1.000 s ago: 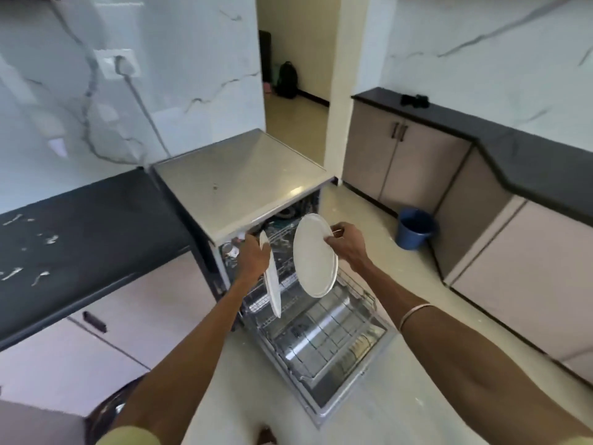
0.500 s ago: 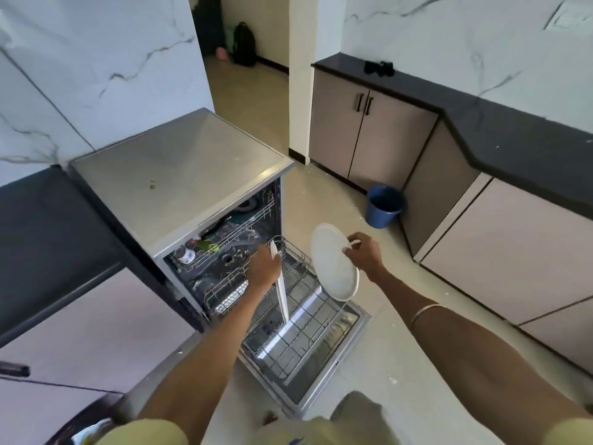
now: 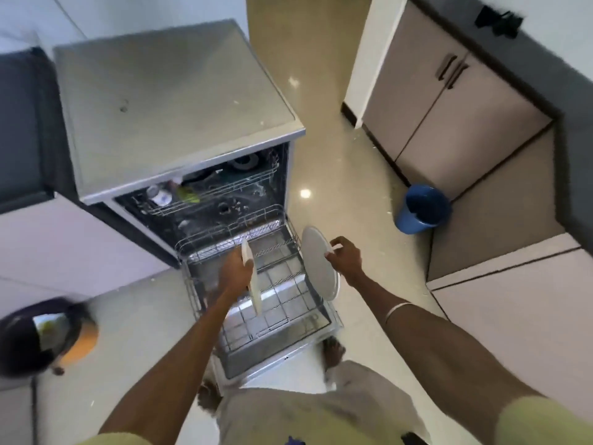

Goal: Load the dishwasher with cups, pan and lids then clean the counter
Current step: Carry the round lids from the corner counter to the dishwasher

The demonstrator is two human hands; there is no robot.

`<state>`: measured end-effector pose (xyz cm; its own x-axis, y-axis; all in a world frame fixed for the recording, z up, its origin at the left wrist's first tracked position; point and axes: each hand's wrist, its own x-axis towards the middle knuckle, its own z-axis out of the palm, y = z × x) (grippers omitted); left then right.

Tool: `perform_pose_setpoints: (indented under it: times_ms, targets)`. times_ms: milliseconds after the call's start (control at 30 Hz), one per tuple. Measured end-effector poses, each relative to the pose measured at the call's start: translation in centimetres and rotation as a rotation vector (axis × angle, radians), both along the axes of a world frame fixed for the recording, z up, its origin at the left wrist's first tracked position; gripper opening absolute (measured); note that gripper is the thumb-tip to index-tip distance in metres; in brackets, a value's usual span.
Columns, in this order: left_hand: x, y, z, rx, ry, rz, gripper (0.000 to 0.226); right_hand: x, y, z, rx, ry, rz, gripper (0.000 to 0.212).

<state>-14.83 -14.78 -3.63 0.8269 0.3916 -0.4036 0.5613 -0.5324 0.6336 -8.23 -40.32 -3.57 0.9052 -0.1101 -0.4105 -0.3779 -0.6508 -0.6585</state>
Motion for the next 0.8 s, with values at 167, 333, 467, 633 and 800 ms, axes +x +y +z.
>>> perform_pose_setpoints:
  times_ms: [167,333,467,633,800]
  targets:
    - [-0.1,-2.6,-3.3,0.007,0.030,0.076,0.026,2.3,-0.9,-3.7,0.035,0.027,0.076,0.027]
    - [0.9,-4.1,-8.0,0.045,0.023,0.138,0.028,4.1,-0.2,-9.6,0.093,0.081,0.034,0.025]
    - [1.5,-5.0,-13.8,0.076,-0.011,0.153,0.026,4.8,-0.1,-16.2,0.075,0.089,0.020,0.025]
    - [2.5,-6.8,-19.9,0.088,-0.032,0.160,0.020,4.9,-0.5,-23.9,0.058,0.102,0.025,0.025]
    - [3.8,-8.7,-25.0,0.054,-0.098,0.121,0.018,6.0,-0.9,-29.0,0.073,0.101,0.068,0.027]
